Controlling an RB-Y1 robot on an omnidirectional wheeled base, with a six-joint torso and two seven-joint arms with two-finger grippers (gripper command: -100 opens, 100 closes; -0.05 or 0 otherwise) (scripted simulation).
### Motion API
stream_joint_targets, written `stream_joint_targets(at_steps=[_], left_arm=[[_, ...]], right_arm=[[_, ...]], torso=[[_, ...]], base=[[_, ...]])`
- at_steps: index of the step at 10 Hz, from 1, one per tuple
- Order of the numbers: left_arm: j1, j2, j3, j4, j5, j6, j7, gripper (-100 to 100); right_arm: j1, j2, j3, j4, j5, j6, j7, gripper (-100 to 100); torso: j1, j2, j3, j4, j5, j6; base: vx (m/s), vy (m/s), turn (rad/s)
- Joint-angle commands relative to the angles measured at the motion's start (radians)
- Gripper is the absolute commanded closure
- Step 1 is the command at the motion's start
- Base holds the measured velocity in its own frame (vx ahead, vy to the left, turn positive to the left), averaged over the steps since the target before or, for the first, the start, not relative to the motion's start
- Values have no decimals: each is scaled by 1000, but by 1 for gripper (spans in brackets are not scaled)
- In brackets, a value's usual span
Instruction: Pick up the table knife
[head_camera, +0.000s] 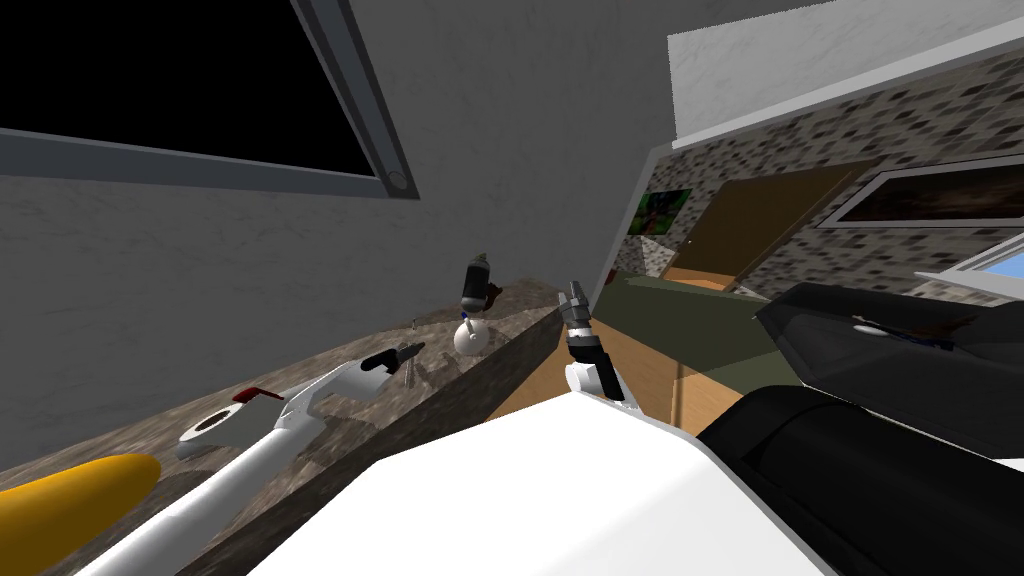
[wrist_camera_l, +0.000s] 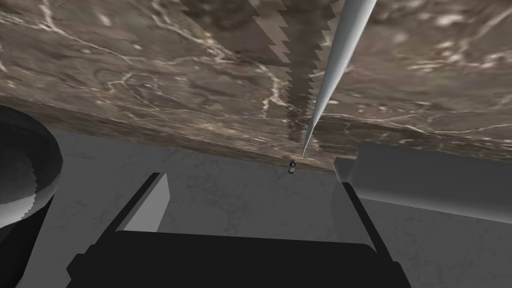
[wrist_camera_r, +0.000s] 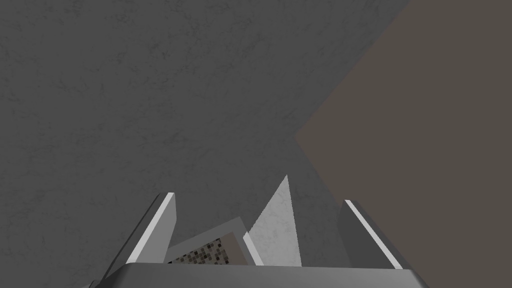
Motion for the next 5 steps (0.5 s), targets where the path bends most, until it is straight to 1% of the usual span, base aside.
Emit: stream_joint_targets(at_steps=[1, 4, 5], left_arm=[[21, 21, 2, 4, 15, 37, -7, -100], [56, 40, 0, 31, 27, 81, -18, -100], [53, 48, 3, 26, 37, 66, -21, -100]], right_arm=[[0, 0, 0, 0, 0, 0, 0, 0], [0, 0, 0, 0, 0, 0, 0, 0], [0, 0, 0, 0, 0, 0, 0, 0]], torso=[[0, 0, 0, 0, 0, 0], [1, 1, 0, 0, 0, 0], [1, 1, 0, 0, 0, 0]], base=[[25, -58, -23], [26, -58, -13], [10, -23, 6]])
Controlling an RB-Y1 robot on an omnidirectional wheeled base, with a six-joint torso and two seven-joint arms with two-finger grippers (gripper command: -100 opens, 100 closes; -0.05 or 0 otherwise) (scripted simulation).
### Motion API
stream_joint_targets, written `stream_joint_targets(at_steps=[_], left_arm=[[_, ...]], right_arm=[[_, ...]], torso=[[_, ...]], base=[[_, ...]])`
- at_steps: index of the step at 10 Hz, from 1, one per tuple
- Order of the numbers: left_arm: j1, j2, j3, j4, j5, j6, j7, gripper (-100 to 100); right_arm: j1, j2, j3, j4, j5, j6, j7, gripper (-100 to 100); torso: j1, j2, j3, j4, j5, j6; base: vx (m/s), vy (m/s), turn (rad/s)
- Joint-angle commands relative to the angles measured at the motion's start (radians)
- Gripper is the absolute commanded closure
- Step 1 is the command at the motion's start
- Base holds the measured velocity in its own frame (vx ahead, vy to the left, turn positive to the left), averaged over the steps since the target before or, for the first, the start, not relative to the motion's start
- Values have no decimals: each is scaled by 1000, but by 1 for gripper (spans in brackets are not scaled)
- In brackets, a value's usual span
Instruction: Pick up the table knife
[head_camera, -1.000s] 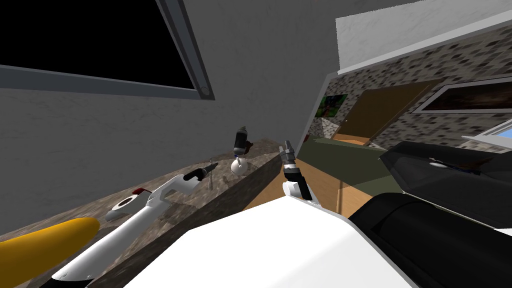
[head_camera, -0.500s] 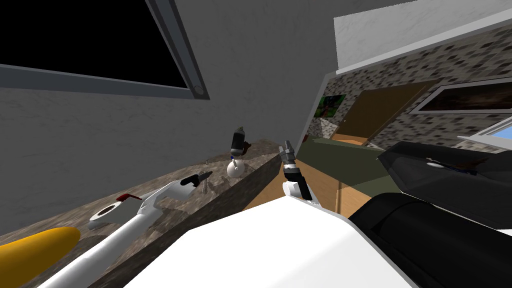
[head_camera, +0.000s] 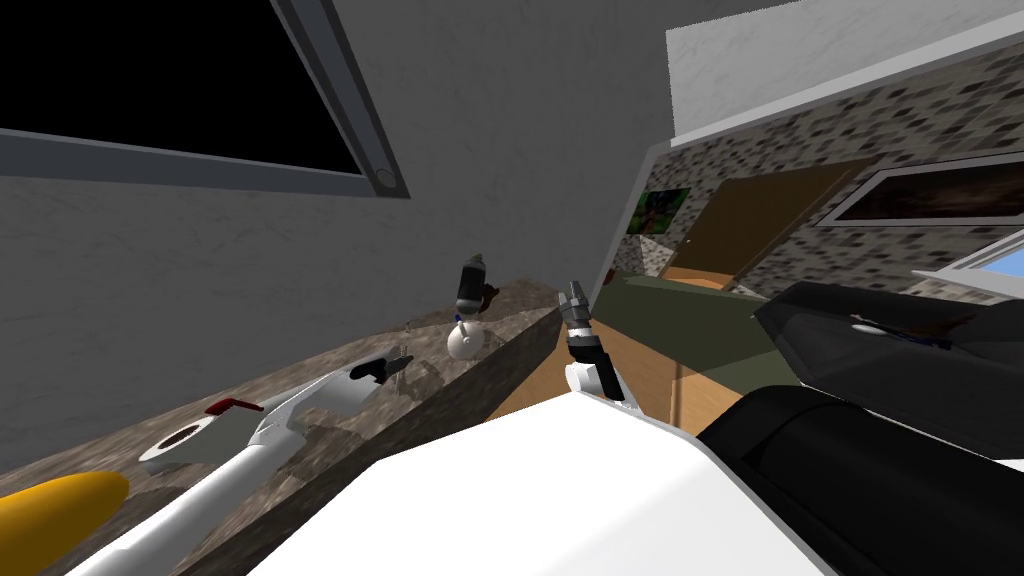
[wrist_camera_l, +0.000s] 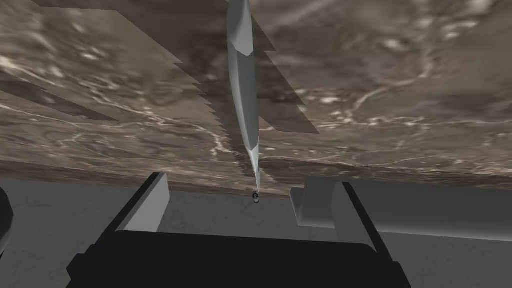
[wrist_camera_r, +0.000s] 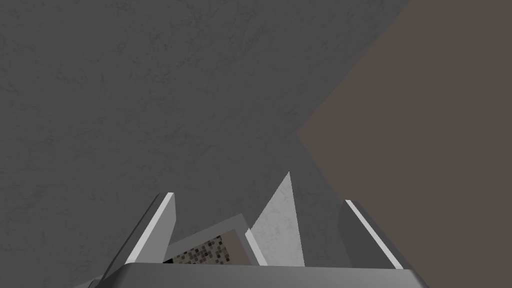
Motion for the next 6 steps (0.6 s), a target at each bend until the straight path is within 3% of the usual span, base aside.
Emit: stream_joint_targets(at_steps=[1, 2, 4, 5, 6], left_arm=[[0, 0, 0, 0, 0, 0, 0, 0], [3, -18, -1, 28, -17, -19, 3, -100], [6, -35, -2, 55, -33, -38, 6, -100], [5, -27, -1, 42, -25, -28, 5, -100], [5, -28, -1, 44, -26, -30, 5, 100]], right_arm=[[0, 0, 0, 0, 0, 0, 0, 0], [0, 0, 0, 0, 0, 0, 0, 0], [0, 0, 0, 0, 0, 0, 0, 0], [0, 0, 0, 0, 0, 0, 0, 0], [0, 0, 0, 0, 0, 0, 0, 0]], torso=[[0, 0, 0, 0, 0, 0], [1, 0, 0, 0, 0, 0], [3, -2, -1, 0, 1, 0], [3, 0, 0, 0, 1, 0], [2, 1, 0, 0, 1, 0]], base=[[0, 0, 0], [26, 12, -59], [19, 12, -37], [0, 0, 0], [0, 0, 0]])
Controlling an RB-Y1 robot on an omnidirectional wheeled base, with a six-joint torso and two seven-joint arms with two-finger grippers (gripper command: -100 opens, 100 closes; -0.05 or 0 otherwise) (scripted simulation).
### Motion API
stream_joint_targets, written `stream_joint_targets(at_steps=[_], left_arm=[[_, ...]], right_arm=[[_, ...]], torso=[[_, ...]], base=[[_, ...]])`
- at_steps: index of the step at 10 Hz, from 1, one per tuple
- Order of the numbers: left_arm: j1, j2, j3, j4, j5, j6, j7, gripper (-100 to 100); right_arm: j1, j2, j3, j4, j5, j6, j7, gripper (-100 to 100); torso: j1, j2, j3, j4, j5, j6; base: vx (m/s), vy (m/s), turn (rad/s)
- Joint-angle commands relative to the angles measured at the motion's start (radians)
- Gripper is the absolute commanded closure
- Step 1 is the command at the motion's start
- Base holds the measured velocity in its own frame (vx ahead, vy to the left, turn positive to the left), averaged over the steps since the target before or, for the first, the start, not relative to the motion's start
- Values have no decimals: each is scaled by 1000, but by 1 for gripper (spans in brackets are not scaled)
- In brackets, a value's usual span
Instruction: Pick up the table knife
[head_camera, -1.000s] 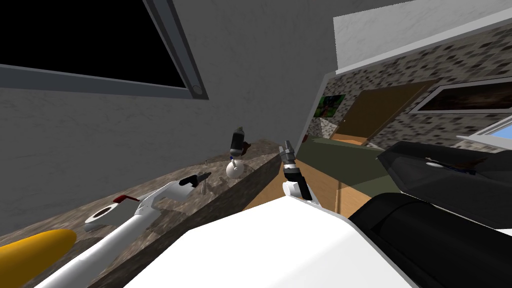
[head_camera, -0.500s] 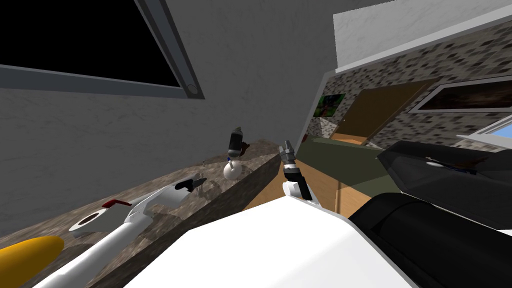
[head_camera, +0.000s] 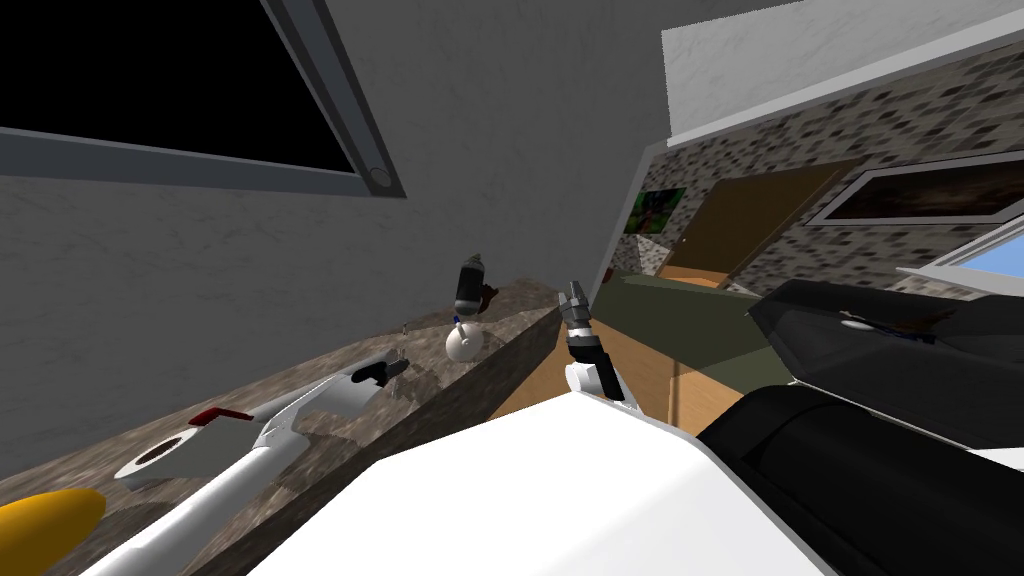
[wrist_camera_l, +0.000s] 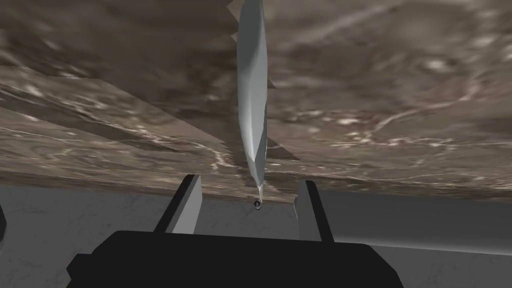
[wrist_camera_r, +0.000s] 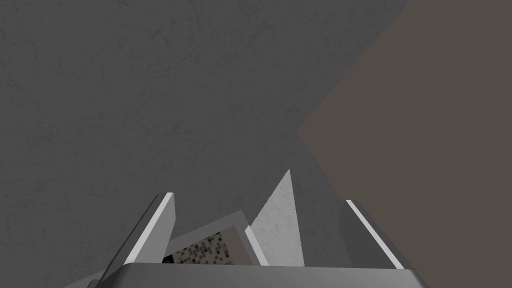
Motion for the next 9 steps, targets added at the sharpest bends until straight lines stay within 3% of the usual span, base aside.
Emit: stream_joint_targets(at_steps=[1, 4, 5, 6, 8, 9], left_arm=[[0, 0, 0, 0, 0, 0, 0, 100], [0, 2, -1, 1, -2, 1, -3, 100], [0, 2, -1, 1, -2, 1, -2, 0], [-4, 17, 0, -27, 16, 18, -3, 100], [-3, 23, 2, -37, 20, 23, -3, 100], [-3, 24, 2, -41, 21, 27, -2, 0]], right_arm=[[0, 0, 0, 0, 0, 0, 0, 0], [0, 0, 0, 0, 0, 0, 0, 0], [0, 0, 0, 0, 0, 0, 0, 0], [0, 0, 0, 0, 0, 0, 0, 0], [0, 0, 0, 0, 0, 0, 0, 0], [0, 0, 0, 0, 0, 0, 0, 0]], torso=[[0, 0, 0, 0, 0, 0], [1, 0, 0, 0, 2, 0], [1, 0, 0, 0, 2, 0], [1, 0, 0, 0, 2, 0], [-1, 2, 1, 1, 1, 0], [0, 2, 1, 1, 1, 0]], base=[[-1, 1, 12], [0, 0, -4], [0, 0, 0], [-4, -3, 59], [-16, -15, 45], [0, 0, 0]])
